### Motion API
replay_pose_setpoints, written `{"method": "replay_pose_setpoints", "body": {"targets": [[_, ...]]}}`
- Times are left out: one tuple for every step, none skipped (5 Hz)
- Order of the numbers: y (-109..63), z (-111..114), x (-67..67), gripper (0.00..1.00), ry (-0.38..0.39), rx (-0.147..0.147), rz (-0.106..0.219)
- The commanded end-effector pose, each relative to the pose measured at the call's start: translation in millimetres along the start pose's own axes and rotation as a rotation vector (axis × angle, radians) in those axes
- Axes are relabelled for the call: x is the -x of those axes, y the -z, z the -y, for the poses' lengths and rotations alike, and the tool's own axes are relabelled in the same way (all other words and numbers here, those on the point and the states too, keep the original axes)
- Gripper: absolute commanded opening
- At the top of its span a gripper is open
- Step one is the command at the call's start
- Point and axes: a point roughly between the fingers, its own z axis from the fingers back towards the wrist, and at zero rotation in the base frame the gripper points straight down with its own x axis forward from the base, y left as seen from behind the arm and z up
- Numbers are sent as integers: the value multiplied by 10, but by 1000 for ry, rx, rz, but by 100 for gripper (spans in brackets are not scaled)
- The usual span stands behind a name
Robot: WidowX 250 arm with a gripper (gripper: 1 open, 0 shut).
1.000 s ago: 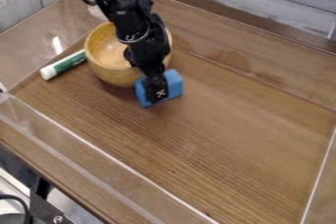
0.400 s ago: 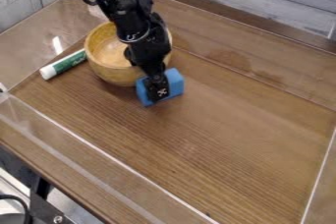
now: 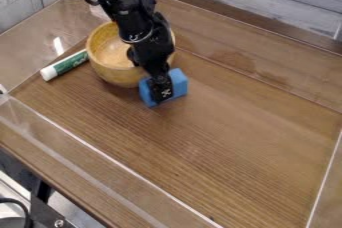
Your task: Put the blue block in the brown bowl
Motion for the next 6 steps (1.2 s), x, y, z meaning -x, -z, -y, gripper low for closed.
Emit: {"method": "replay_pose_setpoints", "body": {"targets": [[213, 117, 134, 0, -25, 68, -67], [137, 119, 127, 100, -34, 93, -73], [49, 117, 121, 100, -44, 118, -82], [-44, 116, 111, 100, -52, 144, -91], [-127, 117, 100, 100, -64, 172, -97], [-206, 105, 91, 100, -77, 189, -101]]}}
